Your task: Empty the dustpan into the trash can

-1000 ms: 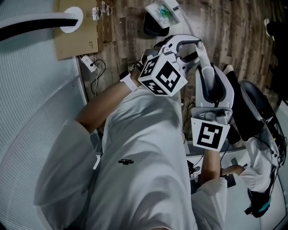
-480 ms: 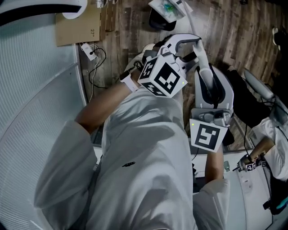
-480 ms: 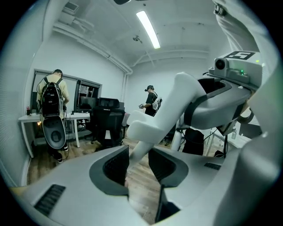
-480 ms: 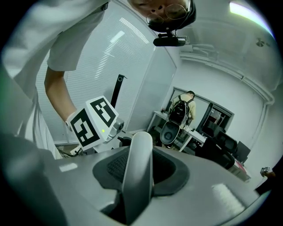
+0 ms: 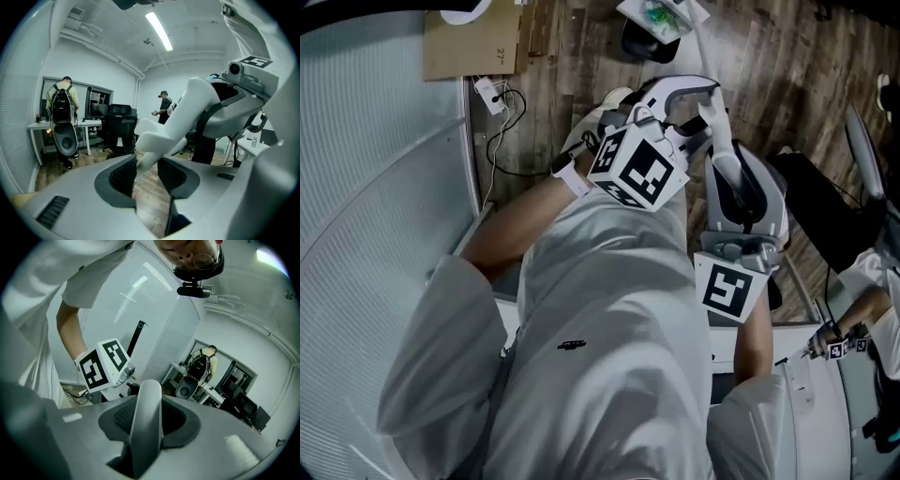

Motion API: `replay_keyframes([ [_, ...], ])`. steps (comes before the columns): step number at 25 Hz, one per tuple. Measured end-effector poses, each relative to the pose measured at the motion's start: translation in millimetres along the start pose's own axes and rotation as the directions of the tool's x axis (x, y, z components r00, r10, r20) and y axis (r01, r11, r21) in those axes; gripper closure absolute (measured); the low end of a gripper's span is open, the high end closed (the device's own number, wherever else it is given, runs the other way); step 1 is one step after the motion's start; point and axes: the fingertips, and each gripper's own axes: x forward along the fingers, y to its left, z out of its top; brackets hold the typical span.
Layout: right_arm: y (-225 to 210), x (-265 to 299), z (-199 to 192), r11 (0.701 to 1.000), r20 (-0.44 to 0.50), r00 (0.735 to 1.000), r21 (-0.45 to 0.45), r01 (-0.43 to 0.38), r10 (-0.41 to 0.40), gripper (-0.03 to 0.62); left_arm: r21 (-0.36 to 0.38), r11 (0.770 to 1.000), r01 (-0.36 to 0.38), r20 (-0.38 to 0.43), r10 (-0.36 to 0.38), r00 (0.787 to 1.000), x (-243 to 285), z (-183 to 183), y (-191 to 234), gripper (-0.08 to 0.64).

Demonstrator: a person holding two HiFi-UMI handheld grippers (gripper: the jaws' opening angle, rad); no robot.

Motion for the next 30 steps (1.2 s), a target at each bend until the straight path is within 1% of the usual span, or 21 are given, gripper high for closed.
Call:
replay_keyframes([
  [5,16.2,-1.6,4.5,0.997,0.015,1.0,-0.072,-0.007,0.008,0.468,0.003,1.0,-0.023,0.007,0.023,1.0,-13.4,-7.4,-1.9,0.42],
  [8,25.9,-1.5,9.1,0.996,0.02,1.0,-0.09,-0.003,0.005,0.468,0.003,0.999,-0.032,0.016,0.032,0.999,-22.8,-11.5,-2.4,0.42],
  [20,9.7,-4.7,11.3,0.995,0.025,1.0,-0.099,0.006,-0.003,0.468,0.008,1.0,-0.027,0.02,0.027,0.999,-14.1,2.9,-1.1,0.42],
  [30,4.8,-8.1,24.6,0.995,0.034,0.999,-0.088,0.042,-0.039,0.468,0.031,0.999,-0.018,0.037,0.017,0.999,-20.6,16.5,1.4,0.42],
])
